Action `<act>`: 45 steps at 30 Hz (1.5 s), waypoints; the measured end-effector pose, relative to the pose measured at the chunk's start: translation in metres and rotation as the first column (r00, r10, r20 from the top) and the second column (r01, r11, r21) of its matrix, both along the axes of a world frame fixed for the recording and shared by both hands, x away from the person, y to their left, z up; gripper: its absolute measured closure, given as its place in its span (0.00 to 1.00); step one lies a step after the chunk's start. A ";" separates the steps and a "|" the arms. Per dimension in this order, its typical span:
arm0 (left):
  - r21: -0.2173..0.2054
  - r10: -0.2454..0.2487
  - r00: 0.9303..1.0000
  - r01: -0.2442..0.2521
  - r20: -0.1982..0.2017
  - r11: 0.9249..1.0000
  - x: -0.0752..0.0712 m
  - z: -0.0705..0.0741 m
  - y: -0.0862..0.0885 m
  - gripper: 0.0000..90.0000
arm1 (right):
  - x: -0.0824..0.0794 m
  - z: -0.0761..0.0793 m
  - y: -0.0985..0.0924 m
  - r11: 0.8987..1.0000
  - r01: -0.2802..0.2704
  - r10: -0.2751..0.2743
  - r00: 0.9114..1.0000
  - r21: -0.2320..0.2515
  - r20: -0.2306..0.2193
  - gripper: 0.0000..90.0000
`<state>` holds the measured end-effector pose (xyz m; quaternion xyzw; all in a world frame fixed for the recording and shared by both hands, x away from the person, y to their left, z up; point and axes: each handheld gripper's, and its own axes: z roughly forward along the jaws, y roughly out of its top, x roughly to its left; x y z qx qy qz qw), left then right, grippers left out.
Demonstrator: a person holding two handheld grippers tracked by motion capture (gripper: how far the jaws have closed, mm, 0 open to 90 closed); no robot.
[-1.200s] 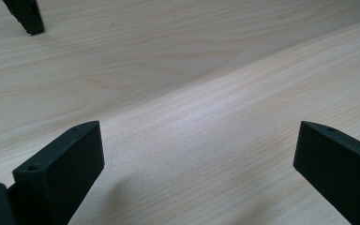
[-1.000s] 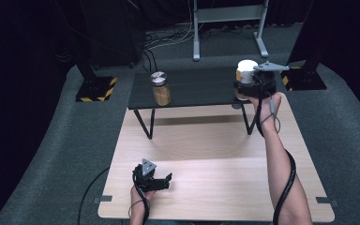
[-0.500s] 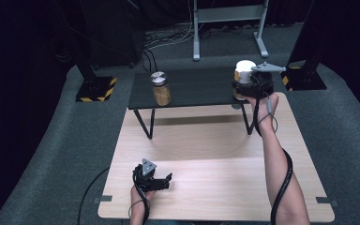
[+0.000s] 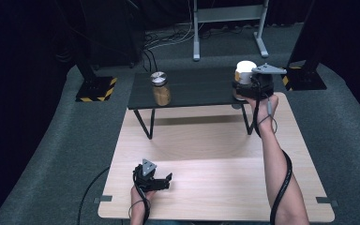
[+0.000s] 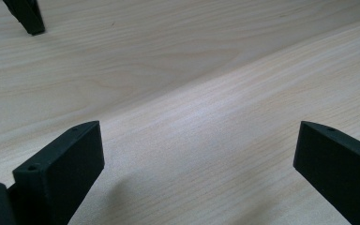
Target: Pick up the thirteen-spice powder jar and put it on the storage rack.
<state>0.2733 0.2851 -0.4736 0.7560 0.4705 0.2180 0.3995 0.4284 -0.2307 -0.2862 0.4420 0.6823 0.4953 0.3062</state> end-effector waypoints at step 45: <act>-0.019 0.006 1.000 -0.005 0.009 1.000 -0.001 -0.002 0.002 0.02 | -0.205 -0.151 -0.056 0.995 0.093 -0.102 0.962 -0.049 -0.254 0.00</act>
